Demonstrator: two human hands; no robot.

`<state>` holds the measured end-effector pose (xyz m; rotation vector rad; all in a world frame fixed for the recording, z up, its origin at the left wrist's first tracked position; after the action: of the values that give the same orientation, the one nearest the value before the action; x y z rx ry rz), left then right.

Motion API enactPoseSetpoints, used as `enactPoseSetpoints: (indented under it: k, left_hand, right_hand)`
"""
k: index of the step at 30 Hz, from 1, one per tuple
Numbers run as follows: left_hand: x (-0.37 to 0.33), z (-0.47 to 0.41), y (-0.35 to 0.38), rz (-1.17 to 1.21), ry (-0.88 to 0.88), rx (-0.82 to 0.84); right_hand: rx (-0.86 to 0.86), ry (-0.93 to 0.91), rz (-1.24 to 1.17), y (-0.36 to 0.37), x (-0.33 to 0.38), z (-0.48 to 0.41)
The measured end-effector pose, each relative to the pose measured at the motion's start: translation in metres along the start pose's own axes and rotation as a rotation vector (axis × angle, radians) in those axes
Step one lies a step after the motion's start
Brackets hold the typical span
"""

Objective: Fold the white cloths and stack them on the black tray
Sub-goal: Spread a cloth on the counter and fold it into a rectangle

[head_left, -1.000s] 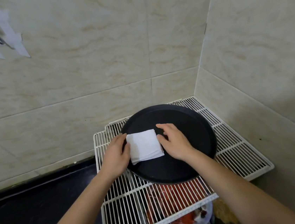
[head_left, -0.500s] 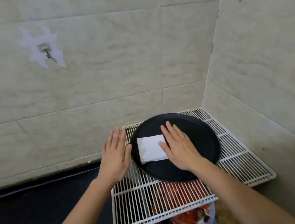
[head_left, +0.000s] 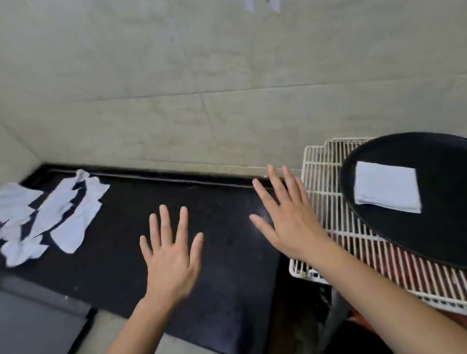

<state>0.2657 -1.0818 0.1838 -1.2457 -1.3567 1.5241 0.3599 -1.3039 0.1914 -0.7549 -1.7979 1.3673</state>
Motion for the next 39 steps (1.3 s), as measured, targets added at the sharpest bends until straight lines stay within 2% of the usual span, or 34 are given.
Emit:
enactPoseSetpoints:
  k: [9, 12, 19, 24, 32, 39]
  left_hand:
    - [0.202, 0.066, -0.037, -0.009, -0.331, -0.062]
    - [0.294, 0.09, -0.042, -0.004, -0.419, -0.066]
    - [0.479, 0.119, -0.054, 0.017, -0.501, -0.034]
    - [0.564, 0.122, -0.072, 0.015, -0.496, -0.056]
    - [0.629, 0.066, -0.049, 0.026, -0.417, 0.021]
    - [0.68, -0.03, -0.01, -0.071, -0.311, 0.171]
  right_hand:
    - [0.108, -0.206, 0.0, 0.063, 0.176, -0.067]
    - [0.153, -0.268, -0.014, 0.101, 0.261, -0.096]
    - [0.242, -0.33, -0.023, 0.18, 0.437, -0.142]
    - [0.278, -0.376, -0.012, 0.204, 0.528, -0.17]
    - [0.365, -0.364, 0.017, 0.259, 0.578, -0.216]
    - [0.41, -0.324, -0.001, 0.318, 0.596, -0.29]
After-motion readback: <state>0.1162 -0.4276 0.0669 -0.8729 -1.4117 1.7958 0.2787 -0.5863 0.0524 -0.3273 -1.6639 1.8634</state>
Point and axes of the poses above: each hand's wrist, its own z-axis away from the middle knuckle, its own y-axis out of the palm, x = y × z, the point moved 10 cm from there along -z, towards the middle knuckle, and after that the axes turned 8 degrees about x, right-handed, at the moved point
